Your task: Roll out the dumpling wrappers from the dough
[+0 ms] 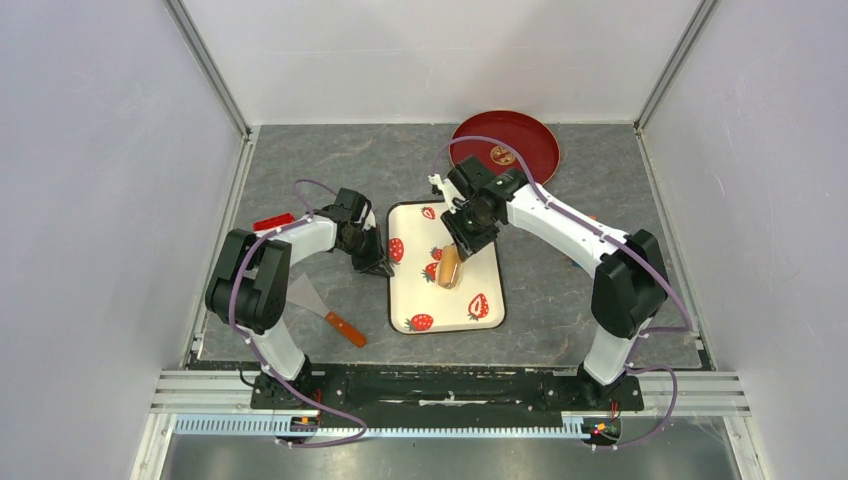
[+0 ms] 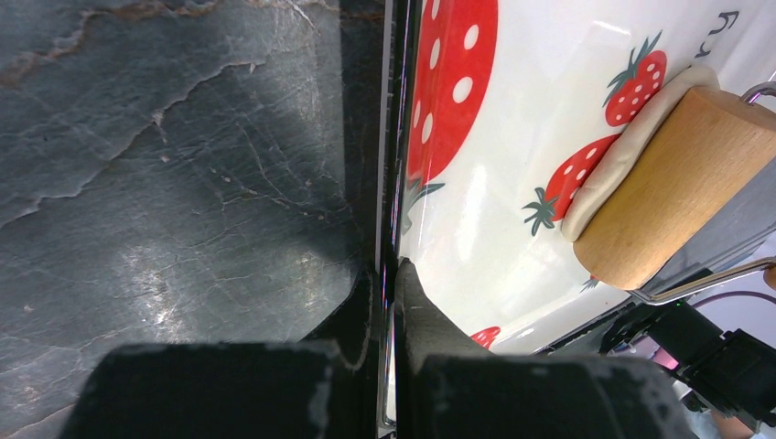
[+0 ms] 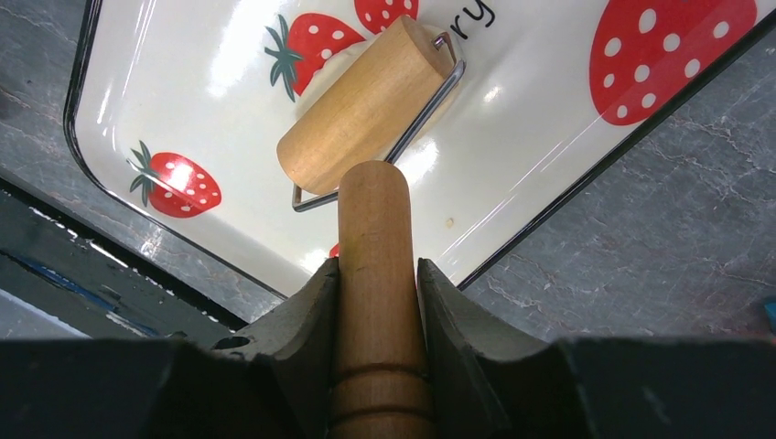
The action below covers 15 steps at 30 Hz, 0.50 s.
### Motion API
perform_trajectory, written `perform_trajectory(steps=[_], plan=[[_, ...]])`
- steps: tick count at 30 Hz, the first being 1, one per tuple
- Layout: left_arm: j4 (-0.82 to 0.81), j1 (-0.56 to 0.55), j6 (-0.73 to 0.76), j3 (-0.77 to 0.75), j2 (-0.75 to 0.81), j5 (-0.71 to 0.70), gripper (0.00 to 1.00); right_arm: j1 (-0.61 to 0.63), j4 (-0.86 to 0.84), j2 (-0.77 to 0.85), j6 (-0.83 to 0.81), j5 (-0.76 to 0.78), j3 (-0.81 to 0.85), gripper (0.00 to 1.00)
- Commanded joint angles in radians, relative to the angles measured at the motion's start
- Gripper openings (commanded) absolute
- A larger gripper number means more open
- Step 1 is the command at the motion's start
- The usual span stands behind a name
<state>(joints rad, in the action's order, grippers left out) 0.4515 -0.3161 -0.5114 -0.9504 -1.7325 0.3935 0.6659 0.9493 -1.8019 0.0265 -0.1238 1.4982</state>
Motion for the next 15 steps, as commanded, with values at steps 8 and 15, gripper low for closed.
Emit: perform_trajectory(steps=[8, 15], plan=[[-0.009, -0.028, 0.043, -0.002, -0.057, -0.083, 0.02, 0.035, -0.052, 0.020, -0.002, 0.152, 0.040, 0.00], [-0.009, -0.030, 0.043, -0.006, -0.059, -0.083, 0.02, 0.034, -0.021, 0.018, -0.005, 0.134, 0.134, 0.00]])
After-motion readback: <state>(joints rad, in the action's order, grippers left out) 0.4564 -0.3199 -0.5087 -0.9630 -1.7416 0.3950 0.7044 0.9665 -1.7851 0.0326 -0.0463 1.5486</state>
